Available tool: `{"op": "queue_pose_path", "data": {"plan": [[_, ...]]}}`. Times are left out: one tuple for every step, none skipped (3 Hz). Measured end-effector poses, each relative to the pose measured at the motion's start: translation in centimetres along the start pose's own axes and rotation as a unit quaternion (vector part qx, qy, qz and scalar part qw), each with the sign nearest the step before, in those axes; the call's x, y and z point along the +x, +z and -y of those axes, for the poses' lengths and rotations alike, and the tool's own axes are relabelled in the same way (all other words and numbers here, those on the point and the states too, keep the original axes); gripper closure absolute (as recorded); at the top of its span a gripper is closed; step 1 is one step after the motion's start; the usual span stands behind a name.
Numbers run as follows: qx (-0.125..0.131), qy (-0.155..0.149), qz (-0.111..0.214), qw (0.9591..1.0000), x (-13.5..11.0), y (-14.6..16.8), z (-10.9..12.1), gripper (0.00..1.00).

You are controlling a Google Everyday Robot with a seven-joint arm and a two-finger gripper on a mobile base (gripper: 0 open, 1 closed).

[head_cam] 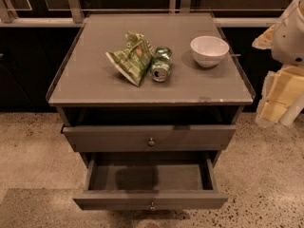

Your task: Close middle drawer

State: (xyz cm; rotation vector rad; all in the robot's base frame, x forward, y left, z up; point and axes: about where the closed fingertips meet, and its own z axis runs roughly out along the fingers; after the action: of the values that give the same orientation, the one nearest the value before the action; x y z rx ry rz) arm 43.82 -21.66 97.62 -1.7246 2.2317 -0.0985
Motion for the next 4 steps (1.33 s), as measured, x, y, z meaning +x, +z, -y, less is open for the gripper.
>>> {"op": "queue_pose_path", "data": {"plan": [[0.0,0.0,0.0,1.0,0.0,0.0,0.0,0.0],[0.001,0.018,0.02,0.9996,1.5,1.6,-1.7,0.0],[0.0,0.044,0.083,0.9956,3.4,4.9,-6.0,0.0],[-0.022,0.094,0.157,0.9829,5.5,11.8,-10.0,0.0]]}}
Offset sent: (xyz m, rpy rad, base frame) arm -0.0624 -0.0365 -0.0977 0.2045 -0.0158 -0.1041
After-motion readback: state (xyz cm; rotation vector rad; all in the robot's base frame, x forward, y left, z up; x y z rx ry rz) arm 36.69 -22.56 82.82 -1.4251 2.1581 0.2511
